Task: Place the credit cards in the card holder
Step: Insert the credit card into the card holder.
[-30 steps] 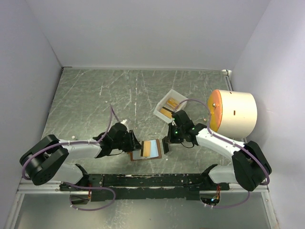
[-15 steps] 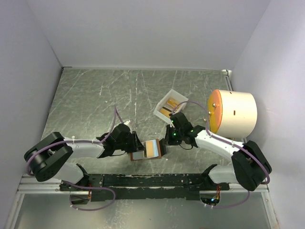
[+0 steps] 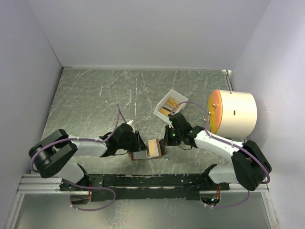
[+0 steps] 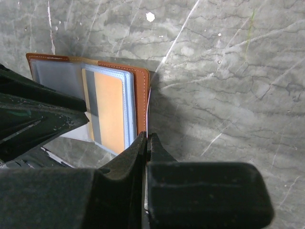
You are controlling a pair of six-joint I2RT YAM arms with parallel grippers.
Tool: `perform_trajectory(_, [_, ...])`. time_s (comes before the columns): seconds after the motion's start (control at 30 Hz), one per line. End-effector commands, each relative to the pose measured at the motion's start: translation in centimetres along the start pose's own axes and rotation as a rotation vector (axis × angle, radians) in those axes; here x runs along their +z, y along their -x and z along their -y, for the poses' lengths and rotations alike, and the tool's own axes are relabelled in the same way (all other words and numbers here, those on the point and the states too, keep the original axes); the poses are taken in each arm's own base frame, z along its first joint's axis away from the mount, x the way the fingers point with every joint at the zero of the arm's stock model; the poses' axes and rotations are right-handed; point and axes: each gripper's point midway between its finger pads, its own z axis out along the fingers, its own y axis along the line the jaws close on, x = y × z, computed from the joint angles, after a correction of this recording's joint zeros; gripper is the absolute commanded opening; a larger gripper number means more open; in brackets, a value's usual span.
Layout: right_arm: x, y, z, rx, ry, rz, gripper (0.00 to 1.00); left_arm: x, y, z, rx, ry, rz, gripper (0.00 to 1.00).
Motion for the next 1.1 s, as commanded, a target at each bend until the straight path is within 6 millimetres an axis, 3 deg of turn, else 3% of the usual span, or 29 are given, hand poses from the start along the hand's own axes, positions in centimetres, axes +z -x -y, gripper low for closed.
perform_trajectory(0.0, [0.4,-0.3,0.1,0.000,-0.006,0.004,0.00,0.2,0.7,2.9,0.027,-0.092,0.022,0.35])
perform_trajectory(0.3, [0.5,-0.1,0.5,-0.013,-0.047,0.013,0.00,-0.1,0.8,3.2,0.047,-0.077,0.032,0.36])
perform_trajectory(0.5, [-1.5,1.8,3.1,-0.054,-0.218,0.086,0.00,-1.0,1.0,2.4,0.048,-0.025,0.051,0.44])
perform_trajectory(0.7, [-3.8,3.8,4.2,-0.075,-0.331,0.155,0.00,-1.8,0.9,1.0,0.057,0.052,0.049,0.42])
perform_trajectory(0.8, [-4.7,4.7,3.5,-0.073,-0.315,0.189,0.00,-2.8,1.6,0.1,0.071,0.110,0.091,0.40])
perform_trajectory(1.07, [-4.6,5.0,-1.7,-0.070,-0.015,0.228,0.00,-4.7,2.5,-1.5,0.130,0.226,0.122,0.26])
